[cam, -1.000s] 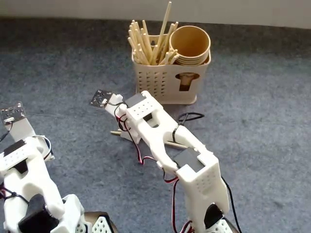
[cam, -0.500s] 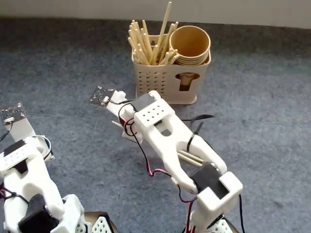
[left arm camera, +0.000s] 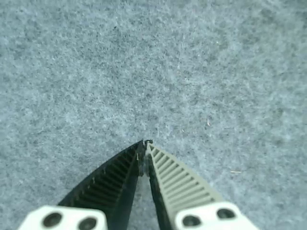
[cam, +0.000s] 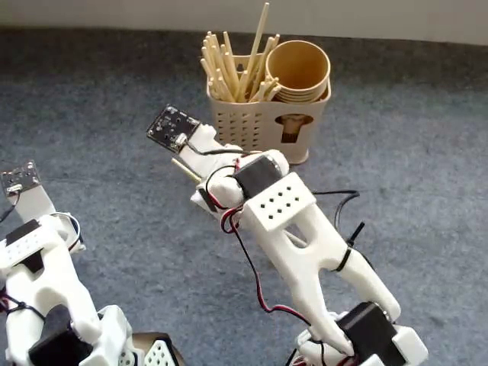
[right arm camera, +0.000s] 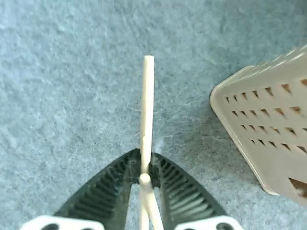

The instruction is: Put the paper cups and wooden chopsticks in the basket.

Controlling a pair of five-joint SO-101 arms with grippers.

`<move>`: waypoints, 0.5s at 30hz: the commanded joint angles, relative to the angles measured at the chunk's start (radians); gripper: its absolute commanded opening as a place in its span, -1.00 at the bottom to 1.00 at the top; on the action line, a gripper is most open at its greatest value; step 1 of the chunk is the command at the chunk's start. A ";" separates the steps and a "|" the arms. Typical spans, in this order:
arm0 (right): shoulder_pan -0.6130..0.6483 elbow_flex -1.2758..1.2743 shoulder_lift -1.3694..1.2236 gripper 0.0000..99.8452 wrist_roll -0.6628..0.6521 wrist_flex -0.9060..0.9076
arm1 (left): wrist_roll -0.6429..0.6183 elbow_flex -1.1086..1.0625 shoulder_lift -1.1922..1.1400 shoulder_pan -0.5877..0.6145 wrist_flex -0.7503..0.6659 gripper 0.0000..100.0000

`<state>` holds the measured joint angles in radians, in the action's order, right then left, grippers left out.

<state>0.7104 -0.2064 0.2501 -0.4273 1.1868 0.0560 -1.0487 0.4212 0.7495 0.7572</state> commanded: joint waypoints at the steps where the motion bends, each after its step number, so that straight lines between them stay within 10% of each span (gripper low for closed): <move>1: 0.013 0.018 0.107 -0.99 0.057 -0.002 | 0.008 0.019 0.024 -0.005 -0.012 -0.94; 15: 0.008 0.016 0.326 -0.99 0.272 -0.213 | 0.008 0.019 0.024 -0.005 -0.012 -0.94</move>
<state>0.7104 -0.2064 0.5125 -0.1726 1.0426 0.0560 -1.0487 0.4212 0.7495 0.7572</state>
